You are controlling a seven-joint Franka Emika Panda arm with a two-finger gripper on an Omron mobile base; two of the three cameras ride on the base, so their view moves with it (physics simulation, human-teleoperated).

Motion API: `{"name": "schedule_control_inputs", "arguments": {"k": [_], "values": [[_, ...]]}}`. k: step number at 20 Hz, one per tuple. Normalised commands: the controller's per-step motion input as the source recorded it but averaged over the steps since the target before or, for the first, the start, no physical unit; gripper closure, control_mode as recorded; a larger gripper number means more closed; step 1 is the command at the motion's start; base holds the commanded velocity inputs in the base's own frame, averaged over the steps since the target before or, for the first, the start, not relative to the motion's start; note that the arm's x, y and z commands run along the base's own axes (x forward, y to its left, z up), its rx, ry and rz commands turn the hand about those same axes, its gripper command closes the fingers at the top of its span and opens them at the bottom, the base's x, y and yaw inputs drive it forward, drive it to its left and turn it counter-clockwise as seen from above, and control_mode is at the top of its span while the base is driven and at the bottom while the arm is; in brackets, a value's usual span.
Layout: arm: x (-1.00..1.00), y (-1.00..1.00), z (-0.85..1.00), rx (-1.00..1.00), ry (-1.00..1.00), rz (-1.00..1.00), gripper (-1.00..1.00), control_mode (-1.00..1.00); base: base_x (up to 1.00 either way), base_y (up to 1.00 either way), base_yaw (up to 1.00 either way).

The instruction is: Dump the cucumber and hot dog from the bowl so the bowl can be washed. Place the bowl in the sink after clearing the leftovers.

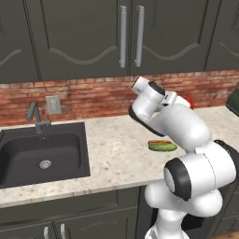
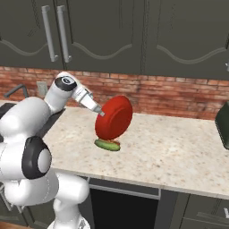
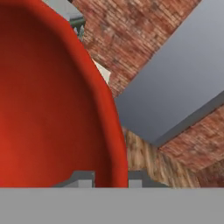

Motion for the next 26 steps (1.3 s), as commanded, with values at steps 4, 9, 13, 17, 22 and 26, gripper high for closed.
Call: {"name": "schedule_control_inputs", "arguments": {"k": [4, 9, 13, 17, 22, 26], "values": [[-0.59, -0.35, 0.31, 0.41, -0.12, 0.04, 1.00, -1.00, 0.00, 0.00, 0.00], [-0.52, -0.01, 0.02, 0.46, -0.19, 0.18, 1.00, -1.00, 0.00, 0.00, 0.00], [-0.12, 0.34, 0.00, 0.43, -0.07, 0.30, 1.00, -1.00, 0.00, 0.00, 0.00], [-0.03, 0.64, 0.00, 0.43, -0.04, 0.41, 1.00, -1.00, 0.00, 0.00, 0.00], [-0.01, 0.88, -0.04, 0.42, -0.11, 0.40, 1.00, -1.00, 0.00, 0.00, 0.00], [0.00, 0.86, -0.16, 0.50, -0.11, 0.32, 1.00, -1.00, 0.00, 0.00, 0.00]]}}
